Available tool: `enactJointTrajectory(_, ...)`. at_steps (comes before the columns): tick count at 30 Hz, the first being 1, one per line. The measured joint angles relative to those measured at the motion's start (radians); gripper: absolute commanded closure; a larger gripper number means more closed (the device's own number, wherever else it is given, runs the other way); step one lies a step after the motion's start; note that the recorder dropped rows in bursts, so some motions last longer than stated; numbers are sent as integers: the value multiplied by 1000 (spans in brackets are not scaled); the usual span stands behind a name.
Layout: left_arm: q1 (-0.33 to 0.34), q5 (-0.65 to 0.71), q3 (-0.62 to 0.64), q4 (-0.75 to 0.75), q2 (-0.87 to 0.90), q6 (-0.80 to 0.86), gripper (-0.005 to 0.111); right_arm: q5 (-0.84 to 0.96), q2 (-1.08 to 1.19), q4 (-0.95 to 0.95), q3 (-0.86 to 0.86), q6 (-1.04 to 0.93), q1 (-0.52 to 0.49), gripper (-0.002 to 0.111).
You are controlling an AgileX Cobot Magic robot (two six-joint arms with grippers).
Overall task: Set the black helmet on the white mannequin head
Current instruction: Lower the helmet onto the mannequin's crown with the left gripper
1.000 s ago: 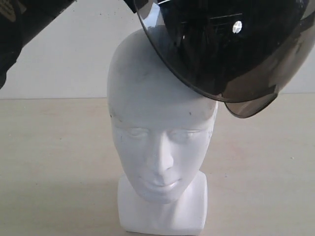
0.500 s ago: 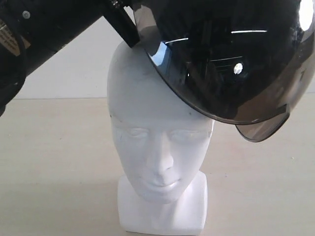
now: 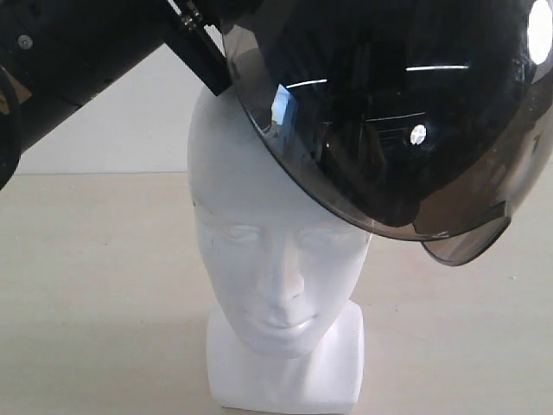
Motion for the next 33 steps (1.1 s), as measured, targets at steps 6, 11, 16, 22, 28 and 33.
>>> enactJointTrajectory(6, 2, -16, 24, -3, -2, 9, 102, 0, 0, 0, 0, 0, 0, 109)
enactJointTrajectory(11, 3, -26, 42, -14, -8, 22, 102, 0, 0, 0, 0, 0, 0, 109)
enactJointTrajectory(16, 3, -26, 47, -14, -10, 25, 102, 0, 0, 0, 0, 0, 0, 109)
enactJointTrajectory(22, 36, -33, 47, -4, -10, 14, 102, 0, 0, 0, 0, 0, 0, 109)
enactJointTrajectory(28, 65, -34, 50, 17, -10, -4, 102, 0, 0, 0, 0, 0, 0, 109)
enactJointTrajectory(33, 67, -34, 50, 23, -10, -8, 102, 0, 0, 0, 0, 0, 0, 109)
